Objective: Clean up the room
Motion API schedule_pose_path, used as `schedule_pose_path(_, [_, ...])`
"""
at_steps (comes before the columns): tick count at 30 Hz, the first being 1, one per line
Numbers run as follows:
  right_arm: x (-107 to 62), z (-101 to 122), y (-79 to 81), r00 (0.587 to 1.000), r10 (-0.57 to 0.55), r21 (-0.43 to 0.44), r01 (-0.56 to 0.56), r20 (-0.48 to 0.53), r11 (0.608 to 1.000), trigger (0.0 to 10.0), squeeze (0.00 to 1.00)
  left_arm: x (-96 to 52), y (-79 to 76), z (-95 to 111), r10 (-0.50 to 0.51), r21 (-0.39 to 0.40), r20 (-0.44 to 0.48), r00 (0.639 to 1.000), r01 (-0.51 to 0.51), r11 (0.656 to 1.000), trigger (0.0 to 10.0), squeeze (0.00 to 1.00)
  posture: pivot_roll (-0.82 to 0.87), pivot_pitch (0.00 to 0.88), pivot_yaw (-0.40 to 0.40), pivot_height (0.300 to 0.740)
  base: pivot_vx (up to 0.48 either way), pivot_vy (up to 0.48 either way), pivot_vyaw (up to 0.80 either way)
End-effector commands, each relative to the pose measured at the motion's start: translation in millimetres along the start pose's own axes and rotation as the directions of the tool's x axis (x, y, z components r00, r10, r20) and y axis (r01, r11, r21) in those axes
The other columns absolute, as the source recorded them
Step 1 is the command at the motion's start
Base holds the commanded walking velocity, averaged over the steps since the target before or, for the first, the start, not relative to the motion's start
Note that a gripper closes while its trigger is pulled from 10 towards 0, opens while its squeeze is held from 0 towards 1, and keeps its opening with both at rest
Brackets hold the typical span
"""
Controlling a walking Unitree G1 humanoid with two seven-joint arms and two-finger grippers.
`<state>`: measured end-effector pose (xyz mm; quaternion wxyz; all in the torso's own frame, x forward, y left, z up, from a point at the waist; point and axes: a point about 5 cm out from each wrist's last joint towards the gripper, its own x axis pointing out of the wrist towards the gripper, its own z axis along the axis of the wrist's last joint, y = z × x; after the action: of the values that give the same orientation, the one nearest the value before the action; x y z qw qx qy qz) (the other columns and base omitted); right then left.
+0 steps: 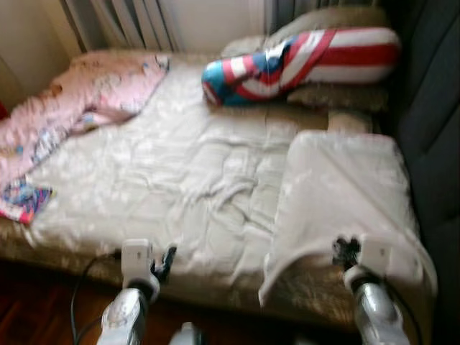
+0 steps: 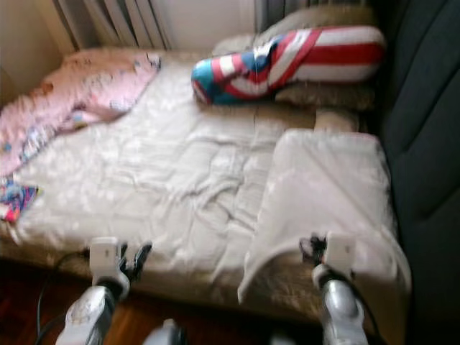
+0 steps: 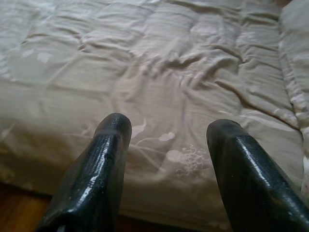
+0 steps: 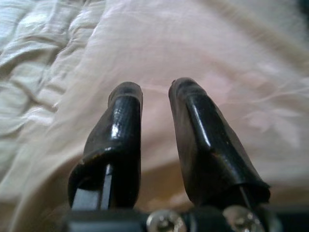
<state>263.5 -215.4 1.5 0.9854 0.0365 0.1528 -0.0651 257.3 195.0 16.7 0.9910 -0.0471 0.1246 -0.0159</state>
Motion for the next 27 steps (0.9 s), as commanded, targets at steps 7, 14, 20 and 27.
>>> schedule_pose_path(7, [-5.8,-28,7.3,0.990,0.012,0.023,-0.009,-0.140,1.000,10.0,0.00,-3.7,11.6,-23,0.041,0.011,-0.110,0.993,-0.040,0.999,10.0,0.00,-0.06,0.047,0.035,0.740,0.000,0.000,0.00])
schedule_pose_path(14, [-24.5,-65,2.3,0.942,-0.006,-0.001,0.006,-0.335,1.000,10.0,0.00,-15.6,27.4,-56,0.118,-0.001,-0.289,0.950,-0.124,0.992,10.0,0.00,-0.06,0.032,0.031,0.740,0.000,0.000,0.00])
schedule_pose_path(20, [-34.0,-78,-4.2,0.918,-0.044,-0.002,0.047,-0.394,0.999,10.0,0.00,-31.2,34.9,-80,0.152,0.042,-0.424,0.893,-0.148,0.988,10.0,0.00,-0.06,0.018,0.029,0.740,0.000,0.000,0.00])
schedule_pose_path(27, [-39.6,-87,-2.0,0.896,-0.046,-0.011,0.046,-0.442,0.999,10.0,0.00,-37.4,25.9,-94,0.117,0.051,-0.507,0.854,-0.106,0.993,10.0,0.00,-0.07,0.022,0.026,0.740,0.000,0.000,0.00])
